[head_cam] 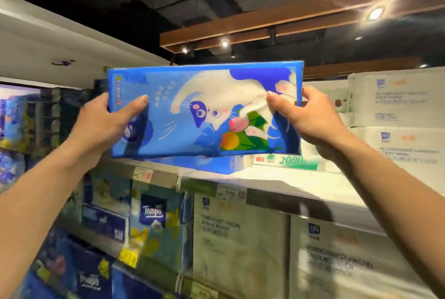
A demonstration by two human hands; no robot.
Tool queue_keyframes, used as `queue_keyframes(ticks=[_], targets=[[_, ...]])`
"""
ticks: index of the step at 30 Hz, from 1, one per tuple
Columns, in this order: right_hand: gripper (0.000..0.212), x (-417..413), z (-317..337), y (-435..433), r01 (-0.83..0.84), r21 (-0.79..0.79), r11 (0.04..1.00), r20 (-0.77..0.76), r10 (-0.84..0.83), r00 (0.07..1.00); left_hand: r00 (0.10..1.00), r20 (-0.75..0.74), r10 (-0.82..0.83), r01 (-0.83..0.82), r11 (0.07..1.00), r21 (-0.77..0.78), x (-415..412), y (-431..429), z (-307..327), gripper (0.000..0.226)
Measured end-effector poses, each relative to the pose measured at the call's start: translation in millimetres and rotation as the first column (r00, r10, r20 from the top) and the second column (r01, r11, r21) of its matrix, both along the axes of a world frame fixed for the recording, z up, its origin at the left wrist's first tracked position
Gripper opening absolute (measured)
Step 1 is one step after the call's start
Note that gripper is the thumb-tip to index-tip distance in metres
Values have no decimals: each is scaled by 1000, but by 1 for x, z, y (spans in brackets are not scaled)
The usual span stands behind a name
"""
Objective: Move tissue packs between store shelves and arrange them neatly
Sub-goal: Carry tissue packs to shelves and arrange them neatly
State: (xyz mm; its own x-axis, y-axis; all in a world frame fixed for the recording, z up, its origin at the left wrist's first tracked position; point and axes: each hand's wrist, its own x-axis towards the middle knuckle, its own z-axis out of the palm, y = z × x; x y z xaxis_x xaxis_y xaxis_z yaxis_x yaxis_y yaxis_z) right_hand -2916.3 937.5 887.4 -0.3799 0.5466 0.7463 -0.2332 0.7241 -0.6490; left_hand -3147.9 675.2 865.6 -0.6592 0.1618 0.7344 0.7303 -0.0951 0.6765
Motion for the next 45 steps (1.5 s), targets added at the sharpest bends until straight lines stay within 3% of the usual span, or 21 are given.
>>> queue_keyframes(ticks=[1,4,8,13,18,22,25,30,37,41,45], targets=[[48,-11,5,1,37,6,999,-5,-37,999,1000,-21,-12,12,1000,-26,-17,6,7,57],[49,-45,22,3,131,29,991,-44,-130,991,994,-87,-61,57,997,-52,-71,27,31,52],[46,-93,37,9,170,-8,985,-100,-170,980,984,-114,-136,133,991,-28,-143,62,64,97],[67,-151,43,19,331,-47,943,-115,-334,935,973,-123,-195,192,981,-35,-209,111,76,78],[38,-197,42,32,466,-5,885,-135,-463,876,941,-69,-332,328,943,-62,-246,151,66,65],[45,-216,49,46,469,-8,883,-121,-466,876,965,-109,-241,221,961,-164,-261,178,60,125],[47,-233,45,59,467,-30,884,-53,-468,882,966,-147,-213,190,970,-152,-278,189,56,147],[78,-257,34,74,429,14,903,116,-428,896,939,-338,-64,11,988,-157,-299,197,52,130],[78,-267,34,72,463,37,886,206,-460,864,923,-383,-32,-41,983,-180,-293,192,48,120],[133,-249,31,61,462,23,887,256,-452,854,916,-389,-97,21,981,-195,-271,172,30,113],[102,-213,18,31,556,186,810,283,-586,760,894,-398,-207,121,966,-230,-234,156,13,104]])
